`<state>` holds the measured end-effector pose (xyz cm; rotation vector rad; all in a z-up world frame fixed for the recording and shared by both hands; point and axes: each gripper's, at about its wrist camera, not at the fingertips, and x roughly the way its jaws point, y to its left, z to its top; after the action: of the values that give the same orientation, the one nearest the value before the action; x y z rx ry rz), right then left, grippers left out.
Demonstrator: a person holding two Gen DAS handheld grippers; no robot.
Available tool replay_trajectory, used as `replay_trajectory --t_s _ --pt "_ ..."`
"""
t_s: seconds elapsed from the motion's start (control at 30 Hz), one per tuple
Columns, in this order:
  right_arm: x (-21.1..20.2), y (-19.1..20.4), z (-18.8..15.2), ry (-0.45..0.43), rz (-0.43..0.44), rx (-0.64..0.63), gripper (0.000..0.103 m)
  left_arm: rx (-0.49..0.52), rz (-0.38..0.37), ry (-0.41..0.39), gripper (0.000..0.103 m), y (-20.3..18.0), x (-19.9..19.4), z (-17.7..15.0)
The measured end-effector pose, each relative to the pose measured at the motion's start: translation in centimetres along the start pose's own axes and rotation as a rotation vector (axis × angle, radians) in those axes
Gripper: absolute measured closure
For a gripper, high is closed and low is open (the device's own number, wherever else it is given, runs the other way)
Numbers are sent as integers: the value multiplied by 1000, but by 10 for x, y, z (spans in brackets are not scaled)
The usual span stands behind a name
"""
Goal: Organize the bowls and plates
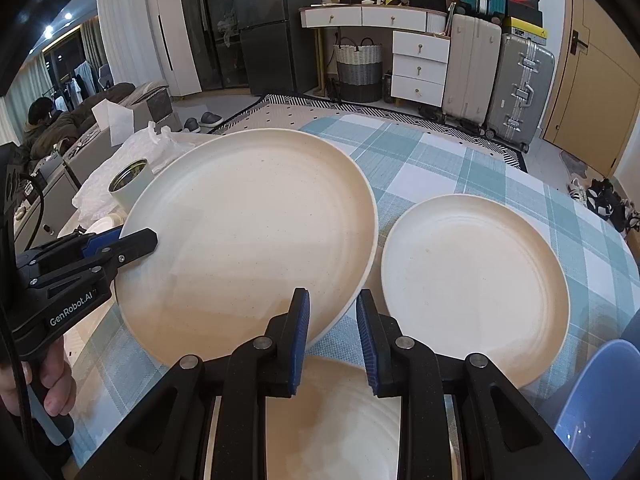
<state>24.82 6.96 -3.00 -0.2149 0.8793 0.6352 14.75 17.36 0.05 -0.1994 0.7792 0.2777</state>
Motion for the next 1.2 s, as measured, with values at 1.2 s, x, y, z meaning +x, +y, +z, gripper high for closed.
replay_trajectory --t_s 1.2 --pt "-97 -18 -47 -103 -23 55 78 59 -57 -53 84 -64 -88 -27"
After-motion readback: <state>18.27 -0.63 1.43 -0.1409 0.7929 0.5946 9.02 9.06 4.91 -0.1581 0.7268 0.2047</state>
